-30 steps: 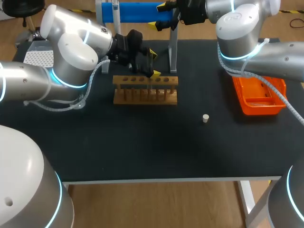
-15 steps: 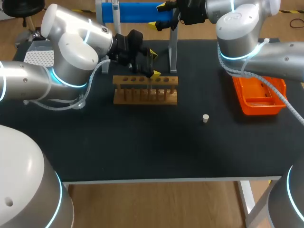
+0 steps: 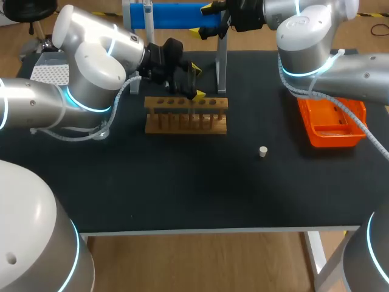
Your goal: Invert the test tube, pick up the pipette, mount the tip to pipette, aspirate from beaker and dispense into the tube, eject the tip, return the pipette, and cap with the stopper.
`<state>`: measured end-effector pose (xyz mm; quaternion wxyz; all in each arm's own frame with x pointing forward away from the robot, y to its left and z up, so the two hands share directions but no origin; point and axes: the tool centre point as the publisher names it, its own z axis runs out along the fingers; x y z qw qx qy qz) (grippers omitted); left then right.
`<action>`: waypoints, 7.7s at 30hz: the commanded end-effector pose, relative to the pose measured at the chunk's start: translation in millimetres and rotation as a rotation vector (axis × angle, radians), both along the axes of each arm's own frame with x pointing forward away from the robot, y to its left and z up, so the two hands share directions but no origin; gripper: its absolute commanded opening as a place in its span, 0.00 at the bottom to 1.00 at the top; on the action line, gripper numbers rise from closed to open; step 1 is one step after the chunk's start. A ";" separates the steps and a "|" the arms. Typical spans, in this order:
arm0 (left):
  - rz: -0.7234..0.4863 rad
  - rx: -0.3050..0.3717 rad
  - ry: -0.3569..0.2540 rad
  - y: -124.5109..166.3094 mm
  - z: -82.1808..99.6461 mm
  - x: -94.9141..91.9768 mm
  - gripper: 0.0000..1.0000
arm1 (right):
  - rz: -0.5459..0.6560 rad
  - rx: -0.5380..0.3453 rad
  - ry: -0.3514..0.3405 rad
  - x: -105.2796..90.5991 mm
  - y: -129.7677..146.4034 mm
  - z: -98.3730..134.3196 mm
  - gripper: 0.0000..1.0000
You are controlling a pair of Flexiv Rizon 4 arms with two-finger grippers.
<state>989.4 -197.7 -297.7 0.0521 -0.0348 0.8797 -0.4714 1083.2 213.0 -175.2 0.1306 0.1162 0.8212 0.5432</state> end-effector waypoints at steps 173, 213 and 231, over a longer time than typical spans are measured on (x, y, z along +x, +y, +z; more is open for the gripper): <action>-0.002 0.002 0.002 -0.5 0.1 1.2 1.00 | -0.137 -0.101 0.187 -239.9 -179.3 -244.3 0.71; -0.002 0.002 0.002 -0.5 0.1 1.2 1.00 | -0.165 -0.120 0.181 -233.5 -177.8 -255.1 0.47; -0.002 0.002 0.002 -0.5 0.1 1.2 1.00 | -0.168 -0.124 0.180 -230.4 -180.3 -256.8 0.40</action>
